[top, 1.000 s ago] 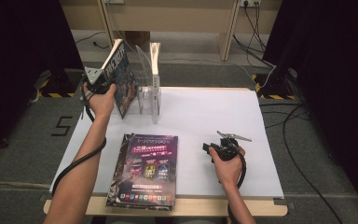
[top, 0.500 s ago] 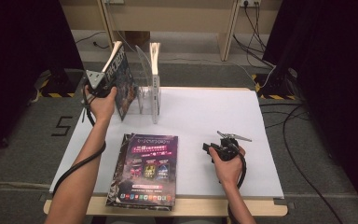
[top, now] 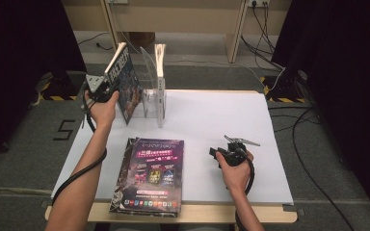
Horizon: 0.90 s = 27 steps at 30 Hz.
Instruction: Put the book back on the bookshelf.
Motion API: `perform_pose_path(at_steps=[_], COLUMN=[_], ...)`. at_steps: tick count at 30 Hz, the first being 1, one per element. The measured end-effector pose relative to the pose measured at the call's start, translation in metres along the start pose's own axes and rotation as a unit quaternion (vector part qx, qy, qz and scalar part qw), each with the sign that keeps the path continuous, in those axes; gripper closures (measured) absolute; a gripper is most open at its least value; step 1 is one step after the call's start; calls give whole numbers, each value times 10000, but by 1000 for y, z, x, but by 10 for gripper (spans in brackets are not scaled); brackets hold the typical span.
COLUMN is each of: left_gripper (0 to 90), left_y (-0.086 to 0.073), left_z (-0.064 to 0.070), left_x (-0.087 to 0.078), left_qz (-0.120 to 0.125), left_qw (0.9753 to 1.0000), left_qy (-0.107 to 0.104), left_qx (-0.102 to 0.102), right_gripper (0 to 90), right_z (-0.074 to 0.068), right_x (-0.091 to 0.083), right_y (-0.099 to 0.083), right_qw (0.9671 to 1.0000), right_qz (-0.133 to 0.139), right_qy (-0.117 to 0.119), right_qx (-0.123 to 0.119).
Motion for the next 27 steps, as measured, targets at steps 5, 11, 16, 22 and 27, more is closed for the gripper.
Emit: perform_pose_path(at_steps=[5, 11, 16, 22, 27], left_gripper=[672, 630, 607, 593, 572], left_y=[-2, -4, -5, -2, -1], left_z=[-1, -1, -1, 2, 4], left_x=[-4, -11, -17, -23, -29], left_qz=[-8, -37, -51, -45, -103], left_qw=[10000, 9998, 9997, 9996, 9996], left_qy=[7, -33, -43, -95, -120], left_qx=[-98, -198, -239, -257, -250], right_gripper=[587, 587, 587, 587, 587], right_z=[0, -2, -2, -3, -3], right_x=[1, 0, 0, -1, -1], right_y=[0, -1, -1, -1, 0], right_qw=[10000, 10000, 10000, 10000, 10000], right_qz=[18, 1, 20, 15, 28], right_qy=[-5, 6, 3, 10, 4], right_qx=[-46, -15, -18, -18, -14])
Point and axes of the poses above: each handheld gripper's, and its own axes: x roughly forward along the jaws, y roughly out of its top, z roughly to its right, the point moved 7 cm from there along x, roughly forward along the jaws, and after that the axes turned 12 degrees about -y, right-handed, at the moved point
